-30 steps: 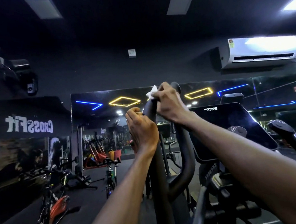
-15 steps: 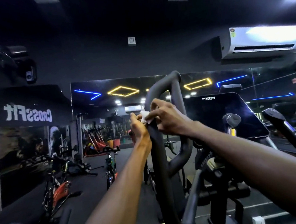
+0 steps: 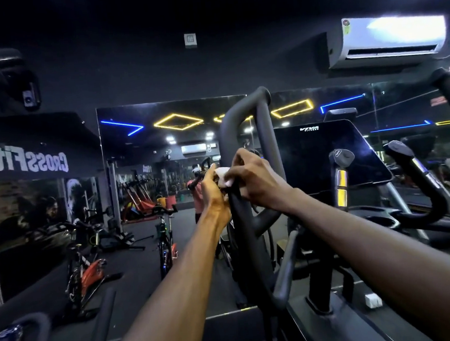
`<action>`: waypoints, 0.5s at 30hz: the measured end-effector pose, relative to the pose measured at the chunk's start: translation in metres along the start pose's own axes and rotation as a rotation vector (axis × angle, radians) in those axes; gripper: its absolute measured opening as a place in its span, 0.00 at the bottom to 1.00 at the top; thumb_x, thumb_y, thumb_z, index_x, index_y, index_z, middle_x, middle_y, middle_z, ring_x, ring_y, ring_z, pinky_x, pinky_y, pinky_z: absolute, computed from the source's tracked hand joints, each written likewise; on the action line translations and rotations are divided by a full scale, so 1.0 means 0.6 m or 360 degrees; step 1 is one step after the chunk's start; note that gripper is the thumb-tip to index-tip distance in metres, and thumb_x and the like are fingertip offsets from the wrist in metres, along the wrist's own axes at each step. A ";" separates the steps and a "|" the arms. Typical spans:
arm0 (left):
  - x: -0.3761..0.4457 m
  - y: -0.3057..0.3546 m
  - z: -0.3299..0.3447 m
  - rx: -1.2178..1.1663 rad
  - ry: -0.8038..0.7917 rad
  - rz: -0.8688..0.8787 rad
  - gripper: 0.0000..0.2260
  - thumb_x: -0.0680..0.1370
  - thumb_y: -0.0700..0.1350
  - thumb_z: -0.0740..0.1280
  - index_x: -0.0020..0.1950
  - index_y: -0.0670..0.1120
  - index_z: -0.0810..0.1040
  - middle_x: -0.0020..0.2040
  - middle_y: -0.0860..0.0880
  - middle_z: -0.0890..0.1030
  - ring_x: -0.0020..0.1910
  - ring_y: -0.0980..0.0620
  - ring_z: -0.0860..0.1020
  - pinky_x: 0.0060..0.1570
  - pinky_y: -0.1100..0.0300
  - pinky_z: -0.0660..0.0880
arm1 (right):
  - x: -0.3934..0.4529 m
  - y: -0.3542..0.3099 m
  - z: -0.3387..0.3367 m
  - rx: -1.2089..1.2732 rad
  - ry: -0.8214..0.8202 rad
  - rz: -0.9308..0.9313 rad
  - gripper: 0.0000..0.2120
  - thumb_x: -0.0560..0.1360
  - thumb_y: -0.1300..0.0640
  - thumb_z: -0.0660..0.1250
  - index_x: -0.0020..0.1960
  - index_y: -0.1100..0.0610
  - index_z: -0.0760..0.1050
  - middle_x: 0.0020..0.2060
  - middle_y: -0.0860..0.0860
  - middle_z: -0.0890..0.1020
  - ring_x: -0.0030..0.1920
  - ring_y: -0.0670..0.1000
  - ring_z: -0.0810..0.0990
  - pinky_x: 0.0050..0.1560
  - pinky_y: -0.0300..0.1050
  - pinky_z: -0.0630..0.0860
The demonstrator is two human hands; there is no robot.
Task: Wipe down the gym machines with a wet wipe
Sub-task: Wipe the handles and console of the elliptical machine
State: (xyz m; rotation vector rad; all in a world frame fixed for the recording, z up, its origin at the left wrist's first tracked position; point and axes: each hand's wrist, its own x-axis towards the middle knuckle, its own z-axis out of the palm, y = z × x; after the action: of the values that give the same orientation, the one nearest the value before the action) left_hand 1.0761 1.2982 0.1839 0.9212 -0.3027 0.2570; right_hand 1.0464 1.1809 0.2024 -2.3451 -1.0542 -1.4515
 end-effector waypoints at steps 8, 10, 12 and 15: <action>-0.031 -0.018 -0.038 0.0281 -0.0173 -0.0251 0.15 0.80 0.51 0.63 0.47 0.40 0.80 0.33 0.47 0.81 0.26 0.51 0.77 0.25 0.62 0.72 | -0.106 -0.038 0.020 0.0023 -0.0176 -0.0111 0.07 0.69 0.66 0.73 0.46 0.59 0.82 0.44 0.57 0.74 0.39 0.54 0.75 0.36 0.43 0.72; -0.031 -0.018 -0.044 0.0318 -0.0224 -0.0242 0.18 0.81 0.51 0.61 0.37 0.41 0.79 0.26 0.48 0.75 0.21 0.53 0.71 0.20 0.66 0.67 | -0.087 -0.036 0.020 0.0004 -0.0068 -0.0033 0.06 0.70 0.66 0.72 0.46 0.59 0.82 0.44 0.57 0.74 0.40 0.55 0.75 0.37 0.47 0.75; -0.037 -0.021 -0.048 0.0355 -0.0256 -0.0198 0.17 0.81 0.50 0.61 0.38 0.42 0.78 0.26 0.48 0.77 0.22 0.53 0.73 0.20 0.65 0.68 | -0.099 -0.044 0.030 -0.0018 0.0011 -0.0001 0.05 0.71 0.65 0.70 0.46 0.59 0.81 0.44 0.57 0.74 0.41 0.55 0.74 0.39 0.51 0.76; -0.051 -0.033 -0.058 0.0483 -0.0257 -0.0138 0.15 0.81 0.53 0.61 0.44 0.45 0.82 0.34 0.49 0.84 0.33 0.52 0.81 0.34 0.61 0.78 | -0.173 -0.068 0.051 -0.0001 -0.0085 -0.0182 0.04 0.74 0.62 0.68 0.48 0.57 0.77 0.44 0.57 0.72 0.41 0.53 0.72 0.36 0.50 0.75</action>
State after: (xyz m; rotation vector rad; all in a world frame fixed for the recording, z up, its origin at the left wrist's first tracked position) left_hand 1.0596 1.3126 0.1385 1.2556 -0.3783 0.1506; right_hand 1.0132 1.1772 0.0914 -2.3717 -1.2202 -1.4341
